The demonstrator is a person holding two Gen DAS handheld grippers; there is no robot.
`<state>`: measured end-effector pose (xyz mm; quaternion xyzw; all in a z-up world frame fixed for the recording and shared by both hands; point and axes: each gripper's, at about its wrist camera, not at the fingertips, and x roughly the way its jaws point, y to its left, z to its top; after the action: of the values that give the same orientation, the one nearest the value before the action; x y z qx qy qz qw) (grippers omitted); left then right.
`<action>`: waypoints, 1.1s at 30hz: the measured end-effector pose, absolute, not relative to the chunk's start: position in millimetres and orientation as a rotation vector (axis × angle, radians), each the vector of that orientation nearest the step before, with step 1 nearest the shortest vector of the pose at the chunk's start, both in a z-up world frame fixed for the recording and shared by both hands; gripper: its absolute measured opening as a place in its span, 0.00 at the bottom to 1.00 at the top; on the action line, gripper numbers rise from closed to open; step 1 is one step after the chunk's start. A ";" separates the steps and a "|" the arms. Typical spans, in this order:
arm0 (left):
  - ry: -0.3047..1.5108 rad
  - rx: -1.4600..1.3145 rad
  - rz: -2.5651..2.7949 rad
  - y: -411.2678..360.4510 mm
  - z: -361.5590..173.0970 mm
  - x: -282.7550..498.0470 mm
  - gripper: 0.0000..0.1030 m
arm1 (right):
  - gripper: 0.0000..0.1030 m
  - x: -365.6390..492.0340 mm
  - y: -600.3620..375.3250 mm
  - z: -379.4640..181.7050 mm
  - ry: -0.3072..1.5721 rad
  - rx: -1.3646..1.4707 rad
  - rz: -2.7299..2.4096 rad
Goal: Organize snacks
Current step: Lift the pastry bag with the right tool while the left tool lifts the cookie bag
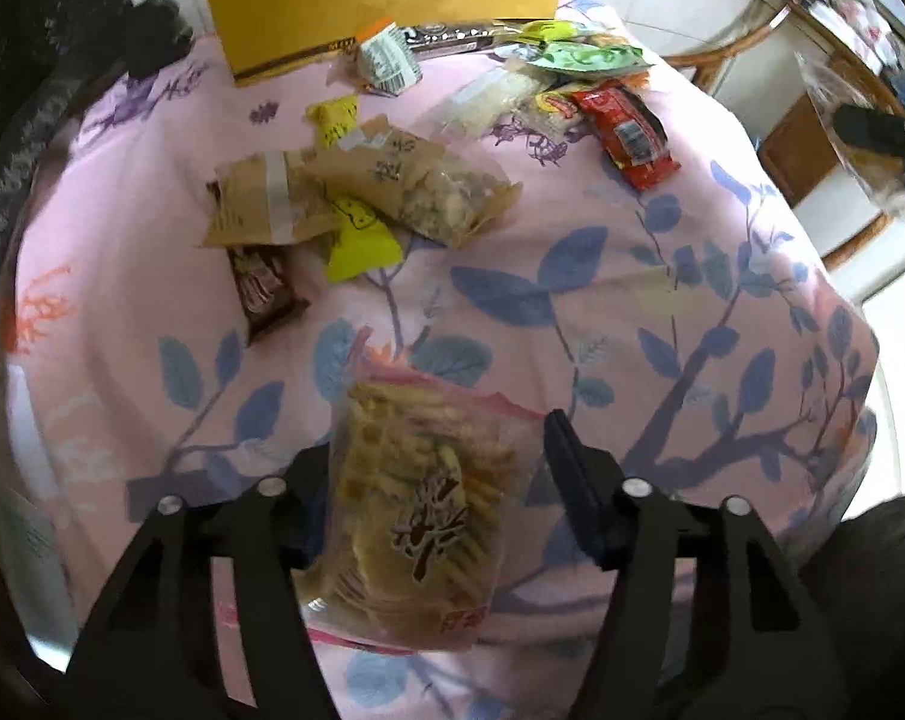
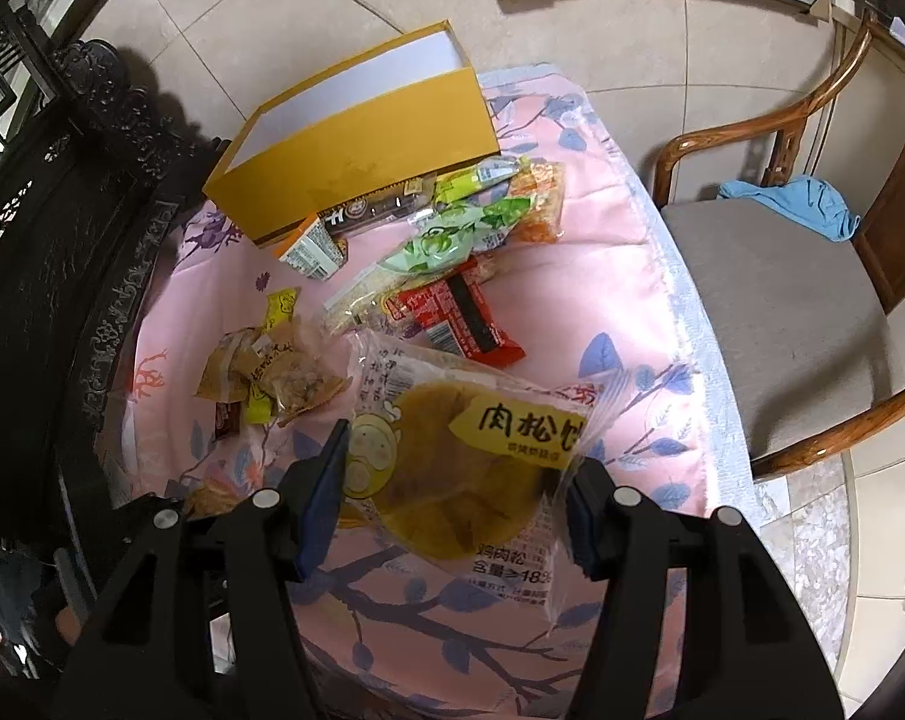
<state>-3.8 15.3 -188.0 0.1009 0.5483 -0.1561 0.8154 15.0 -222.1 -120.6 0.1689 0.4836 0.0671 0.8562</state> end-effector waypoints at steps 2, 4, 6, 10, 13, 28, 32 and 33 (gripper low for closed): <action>1.145 0.301 -0.324 17.4 -183.8 -3.9 0.87 | 0.59 14.3 -221.3 -118.4 1.015 0.362 0.153; 1.107 0.398 -0.356 17.1 -183.2 -6.8 0.89 | 0.59 12.5 -217.1 -113.8 1.017 0.339 0.145; 1.102 0.474 -0.402 17.3 -187.4 -8.6 0.96 | 0.59 7.3 -212.9 -108.7 1.007 0.321 0.137; 1.089 0.636 -0.445 14.3 -213.1 -18.6 0.98 | 0.60 -13.3 -205.5 -101.8 0.977 0.343 0.100; 1.078 0.553 -0.502 18.6 -211.7 -17.9 0.94 | 0.60 -27.0 -200.8 -106.0 0.987 0.372 0.059; 1.086 0.442 -0.586 6.5 -198.0 -31.8 0.49 | 0.60 -53.7 -175.2 -92.1 0.963 0.335 0.017; 1.101 0.371 -0.548 13.1 -191.1 -32.0 0.49 | 0.60 -52.5 -176.1 -85.4 0.937 0.334 0.041; 1.104 0.347 -0.532 18.3 -188.6 -30.9 0.48 | 0.60 -51.6 -175.9 -83.9 0.932 0.329 0.039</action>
<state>-30.9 18.3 -188.6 0.1622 0.5156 -0.2485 0.8038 -51.6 -175.9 -83.9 0.1579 0.4472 0.0188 0.8802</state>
